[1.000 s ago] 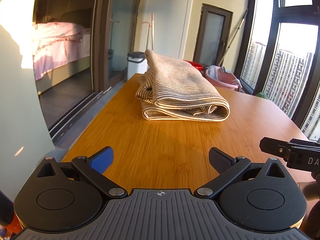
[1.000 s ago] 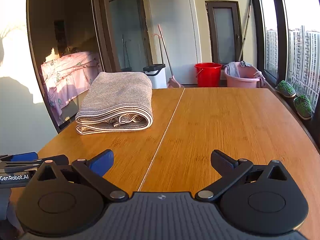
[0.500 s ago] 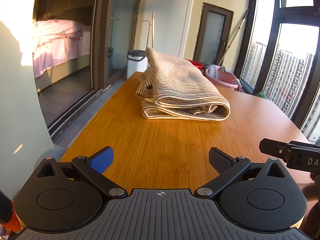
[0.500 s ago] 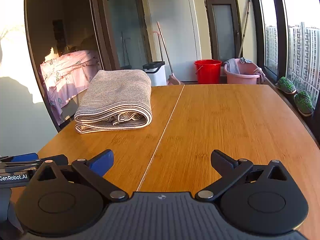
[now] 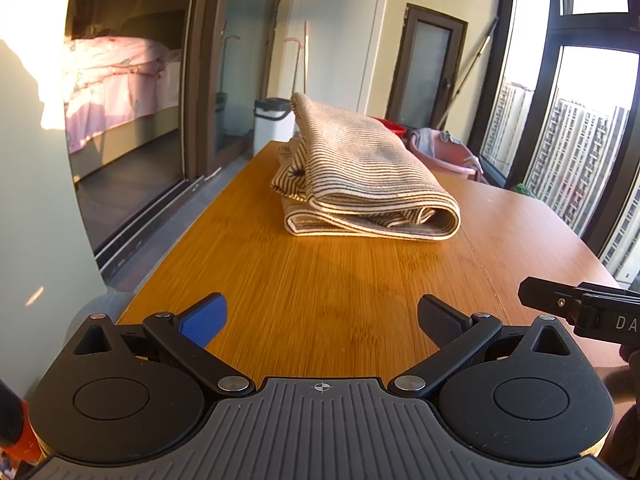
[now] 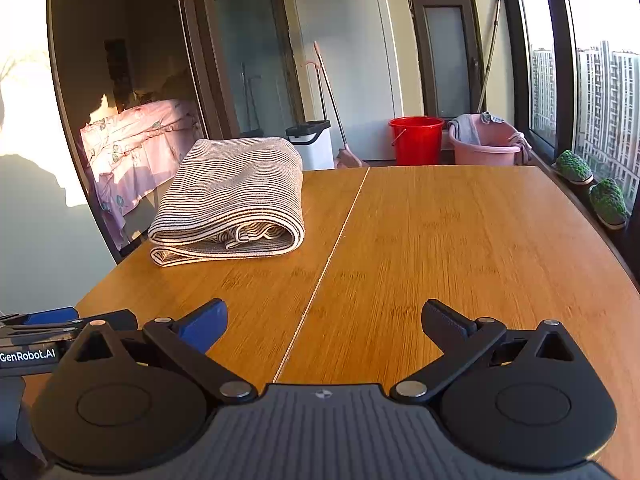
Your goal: Fold clothes
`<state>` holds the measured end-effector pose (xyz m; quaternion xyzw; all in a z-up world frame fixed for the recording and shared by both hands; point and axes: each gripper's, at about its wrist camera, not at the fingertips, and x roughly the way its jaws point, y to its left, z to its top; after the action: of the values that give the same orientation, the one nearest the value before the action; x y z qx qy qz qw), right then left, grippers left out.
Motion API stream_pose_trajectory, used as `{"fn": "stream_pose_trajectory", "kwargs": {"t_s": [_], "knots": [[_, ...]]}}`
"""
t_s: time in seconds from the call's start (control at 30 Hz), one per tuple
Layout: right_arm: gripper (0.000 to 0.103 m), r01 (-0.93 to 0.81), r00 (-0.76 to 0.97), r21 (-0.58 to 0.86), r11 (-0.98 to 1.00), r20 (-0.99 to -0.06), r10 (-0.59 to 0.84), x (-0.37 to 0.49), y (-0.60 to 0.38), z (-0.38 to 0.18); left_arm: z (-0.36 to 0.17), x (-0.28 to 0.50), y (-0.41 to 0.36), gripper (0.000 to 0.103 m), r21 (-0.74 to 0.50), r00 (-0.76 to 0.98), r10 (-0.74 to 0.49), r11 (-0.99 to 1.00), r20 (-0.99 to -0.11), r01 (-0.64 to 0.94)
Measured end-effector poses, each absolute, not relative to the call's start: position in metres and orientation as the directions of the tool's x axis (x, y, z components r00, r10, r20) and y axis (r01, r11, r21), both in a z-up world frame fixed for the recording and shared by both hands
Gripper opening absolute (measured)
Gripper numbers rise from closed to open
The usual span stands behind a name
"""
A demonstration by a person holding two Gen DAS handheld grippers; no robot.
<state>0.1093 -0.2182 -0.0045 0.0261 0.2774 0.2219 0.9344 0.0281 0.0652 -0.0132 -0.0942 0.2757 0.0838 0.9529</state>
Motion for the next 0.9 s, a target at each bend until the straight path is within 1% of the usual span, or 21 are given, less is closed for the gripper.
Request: {"fn": "stream_pose_trajectory", "kwargs": {"t_s": [0.9], "knots": [[0.103,-0.399,0.743,0.18,0.899,-0.511,0.432,0.1102,-0.2188,-0.0055,-0.0139,0.0293,0.0674,0.103,-0.148,0.831,0.102,0.965,-0.546,-0.215]]}}
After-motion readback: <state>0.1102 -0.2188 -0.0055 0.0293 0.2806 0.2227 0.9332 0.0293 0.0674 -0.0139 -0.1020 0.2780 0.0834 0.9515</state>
